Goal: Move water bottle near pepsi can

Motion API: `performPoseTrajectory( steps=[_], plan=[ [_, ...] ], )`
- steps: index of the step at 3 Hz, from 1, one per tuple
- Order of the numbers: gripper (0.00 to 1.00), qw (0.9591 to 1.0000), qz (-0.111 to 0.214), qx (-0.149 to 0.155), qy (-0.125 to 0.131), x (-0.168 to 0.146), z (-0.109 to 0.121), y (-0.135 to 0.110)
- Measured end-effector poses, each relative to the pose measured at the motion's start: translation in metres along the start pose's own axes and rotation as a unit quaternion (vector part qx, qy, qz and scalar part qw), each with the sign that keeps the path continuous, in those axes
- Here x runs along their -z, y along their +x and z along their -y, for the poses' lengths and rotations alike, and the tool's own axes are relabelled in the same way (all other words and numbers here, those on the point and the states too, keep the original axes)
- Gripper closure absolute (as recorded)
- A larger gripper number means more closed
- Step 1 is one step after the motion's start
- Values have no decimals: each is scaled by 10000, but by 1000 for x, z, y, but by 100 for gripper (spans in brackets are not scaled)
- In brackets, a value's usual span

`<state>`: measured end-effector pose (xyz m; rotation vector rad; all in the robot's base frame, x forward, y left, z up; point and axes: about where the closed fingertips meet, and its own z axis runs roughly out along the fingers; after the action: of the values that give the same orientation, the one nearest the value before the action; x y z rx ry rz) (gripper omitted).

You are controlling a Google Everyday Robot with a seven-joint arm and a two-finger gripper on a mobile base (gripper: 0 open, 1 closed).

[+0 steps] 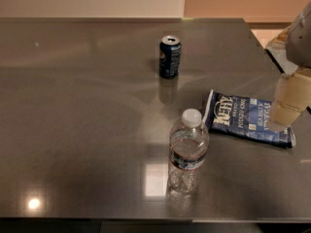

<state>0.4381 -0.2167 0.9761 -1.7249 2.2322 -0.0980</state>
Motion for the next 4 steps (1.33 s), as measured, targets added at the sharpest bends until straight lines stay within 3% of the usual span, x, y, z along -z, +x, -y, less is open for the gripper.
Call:
performPoseTrajectory(
  steps=[1, 2, 3, 4],
  plan=[
    [0, 10000, 0, 0, 1, 0, 0, 0],
    [0, 9996, 197, 198, -64, -1, -10, -8],
    [0, 9945, 735, 620, -406, -15, -39, -25],
    [0, 9878, 1166, 746, -717, -26, -61, -39]
  ],
)
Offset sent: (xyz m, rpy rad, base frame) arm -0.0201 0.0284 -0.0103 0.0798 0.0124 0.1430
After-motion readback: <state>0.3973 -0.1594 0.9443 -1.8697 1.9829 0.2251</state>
